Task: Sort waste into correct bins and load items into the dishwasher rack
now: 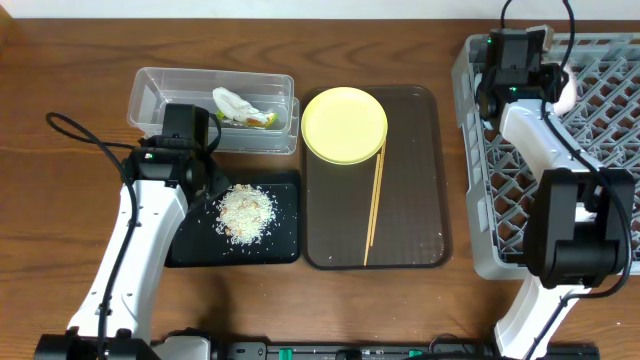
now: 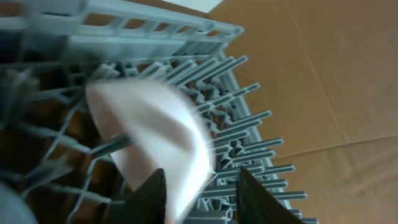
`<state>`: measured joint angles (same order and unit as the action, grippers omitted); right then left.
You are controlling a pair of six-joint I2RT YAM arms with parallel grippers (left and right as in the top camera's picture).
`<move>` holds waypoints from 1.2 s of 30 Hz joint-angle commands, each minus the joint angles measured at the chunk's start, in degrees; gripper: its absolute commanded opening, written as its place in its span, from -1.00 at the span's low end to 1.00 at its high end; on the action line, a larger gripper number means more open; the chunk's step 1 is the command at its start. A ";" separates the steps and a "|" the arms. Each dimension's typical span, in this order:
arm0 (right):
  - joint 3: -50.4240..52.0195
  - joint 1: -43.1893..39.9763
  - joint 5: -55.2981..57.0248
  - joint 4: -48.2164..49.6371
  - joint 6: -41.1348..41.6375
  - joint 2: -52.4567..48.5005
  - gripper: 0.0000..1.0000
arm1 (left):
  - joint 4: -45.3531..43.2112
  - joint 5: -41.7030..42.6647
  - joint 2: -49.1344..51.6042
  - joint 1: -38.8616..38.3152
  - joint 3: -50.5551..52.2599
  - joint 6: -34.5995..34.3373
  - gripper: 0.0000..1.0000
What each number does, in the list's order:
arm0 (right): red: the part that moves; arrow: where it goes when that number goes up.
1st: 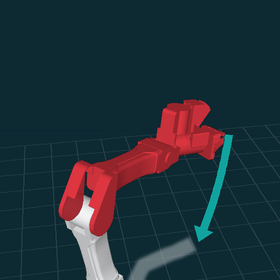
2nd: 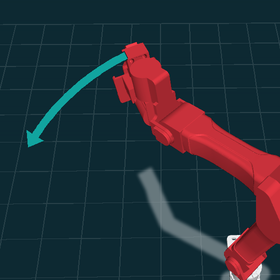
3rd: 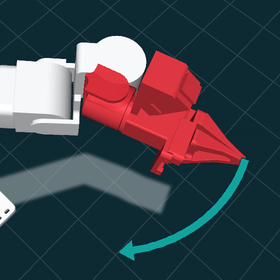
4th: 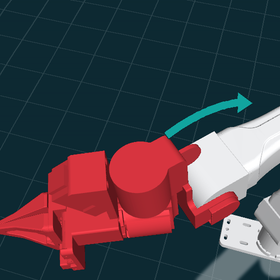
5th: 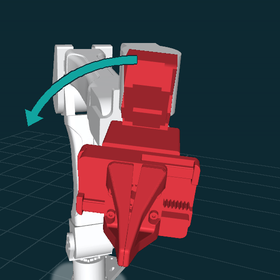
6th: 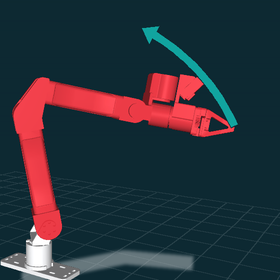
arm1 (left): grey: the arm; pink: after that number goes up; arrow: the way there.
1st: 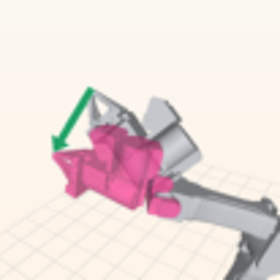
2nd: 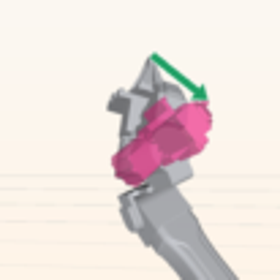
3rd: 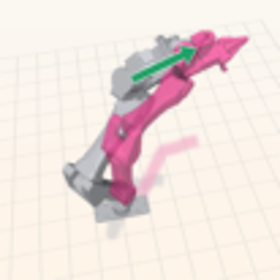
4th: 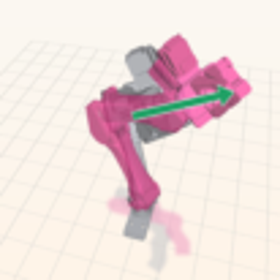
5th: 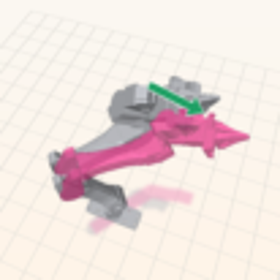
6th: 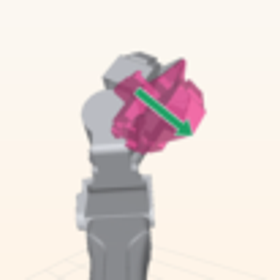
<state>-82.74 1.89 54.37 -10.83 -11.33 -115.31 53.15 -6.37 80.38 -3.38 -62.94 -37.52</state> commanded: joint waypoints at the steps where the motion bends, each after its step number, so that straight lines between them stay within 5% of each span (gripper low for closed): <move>1: 0.02 1.22 -4.09 -2.36 4.17 5.57 -0.17 | 0.17 -0.48 0.33 0.20 -0.61 -0.31 0.22; 9: 0.02 4.92 -52.17 -18.43 6.19 15.56 0.07 | 0.15 -0.46 0.33 0.20 -0.61 -0.31 0.23; 13: 0.04 7.63 -70.12 -21.38 14.53 15.41 0.12 | 0.15 -0.48 0.33 0.20 -0.61 -0.31 0.23; 24: 0.07 14.88 -56.37 -20.50 30.08 4.68 0.05 | 0.17 -0.46 0.33 0.20 -0.61 -0.31 0.24; 36: 0.07 18.78 -56.33 -9.05 34.07 -7.82 -0.18 | 0.17 -0.48 0.33 0.20 -0.61 -0.31 0.23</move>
<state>-82.54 19.05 -2.63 -21.50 20.21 -121.32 53.15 -6.37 80.38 -3.38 -62.94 -37.52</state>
